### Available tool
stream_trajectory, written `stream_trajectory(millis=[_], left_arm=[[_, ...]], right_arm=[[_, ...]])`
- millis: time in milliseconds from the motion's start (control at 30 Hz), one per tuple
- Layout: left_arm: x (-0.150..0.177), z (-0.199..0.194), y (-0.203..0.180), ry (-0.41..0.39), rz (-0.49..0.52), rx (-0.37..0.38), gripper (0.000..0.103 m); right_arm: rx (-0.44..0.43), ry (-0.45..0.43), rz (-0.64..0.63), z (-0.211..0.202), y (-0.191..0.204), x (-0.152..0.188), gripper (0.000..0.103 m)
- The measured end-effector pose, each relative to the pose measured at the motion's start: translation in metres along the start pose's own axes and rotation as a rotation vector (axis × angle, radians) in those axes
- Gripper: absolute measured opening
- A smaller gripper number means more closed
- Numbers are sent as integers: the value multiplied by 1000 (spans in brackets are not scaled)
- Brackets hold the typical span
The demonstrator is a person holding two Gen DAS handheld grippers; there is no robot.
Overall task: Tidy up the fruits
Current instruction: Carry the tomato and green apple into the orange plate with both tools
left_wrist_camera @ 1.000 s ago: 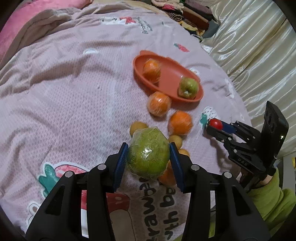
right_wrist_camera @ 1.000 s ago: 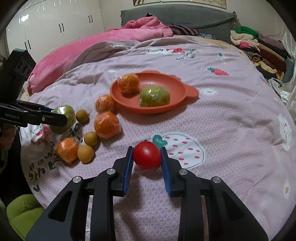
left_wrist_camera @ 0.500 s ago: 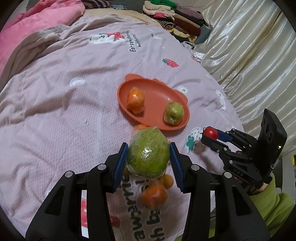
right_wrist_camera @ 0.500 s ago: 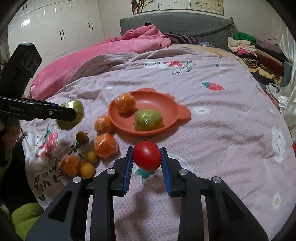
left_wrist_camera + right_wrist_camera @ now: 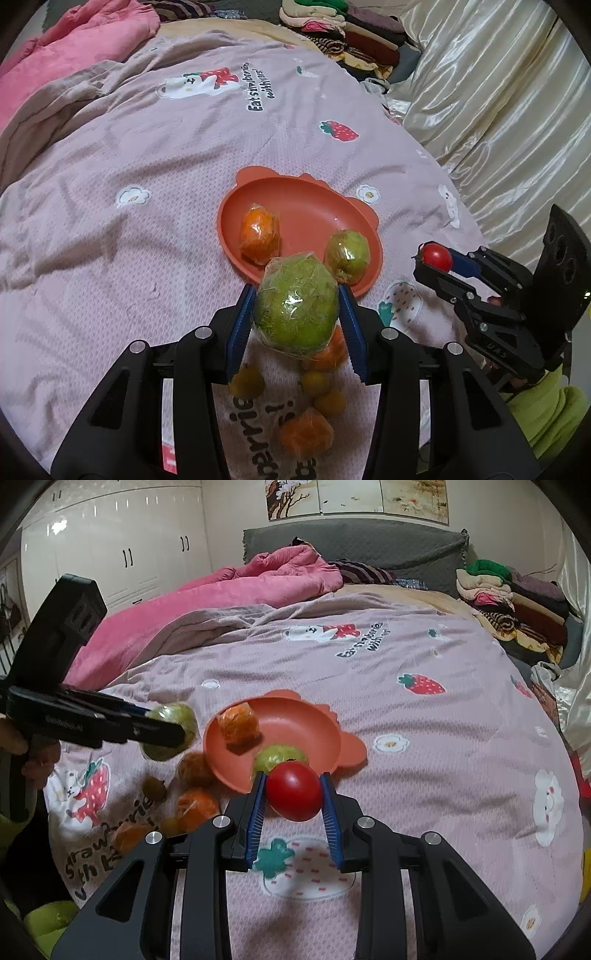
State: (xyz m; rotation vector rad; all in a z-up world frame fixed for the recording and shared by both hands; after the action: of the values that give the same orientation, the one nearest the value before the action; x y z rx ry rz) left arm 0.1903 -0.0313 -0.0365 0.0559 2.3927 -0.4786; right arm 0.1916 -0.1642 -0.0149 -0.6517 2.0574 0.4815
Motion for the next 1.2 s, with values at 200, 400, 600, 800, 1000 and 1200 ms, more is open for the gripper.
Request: stream_trajectory(millis=[200,400,600,800,1000,1200], left_arm=[[-5,12,-6,9,31,-5,37],[-5,23,-8,27,53,-13,37],[-7,34,-9,39,82,-29,37],[-7,43,-11,51,94,-31,37],[-8,49,-10,55,104,-37,37],[-10,50,-7,50,102,-36,37]], right_arm=[[-4,-2,-16,7,-2,-11,28],[-3,4,-22,15,-7,-15,28],[6,25,-16,27,-16,-18,28],[7,39,-15,38,-21,-21,28],[0,60,-22,49,-22,-20,28],[0,82,-29,57,-21,-17,28]])
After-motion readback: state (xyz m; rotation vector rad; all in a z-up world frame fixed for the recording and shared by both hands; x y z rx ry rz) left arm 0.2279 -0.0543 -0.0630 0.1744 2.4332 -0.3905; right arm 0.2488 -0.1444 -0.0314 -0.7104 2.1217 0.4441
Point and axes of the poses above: each gripper's, at about its wrist camera, not at the fingertips, and z roughly the way its jaws point, y to its left, x to its underside, the point moved 7 cm from there along z, roughly the way its jaws point, and after that the axes turned 11 degrees about -y, right-handed, at the moved point
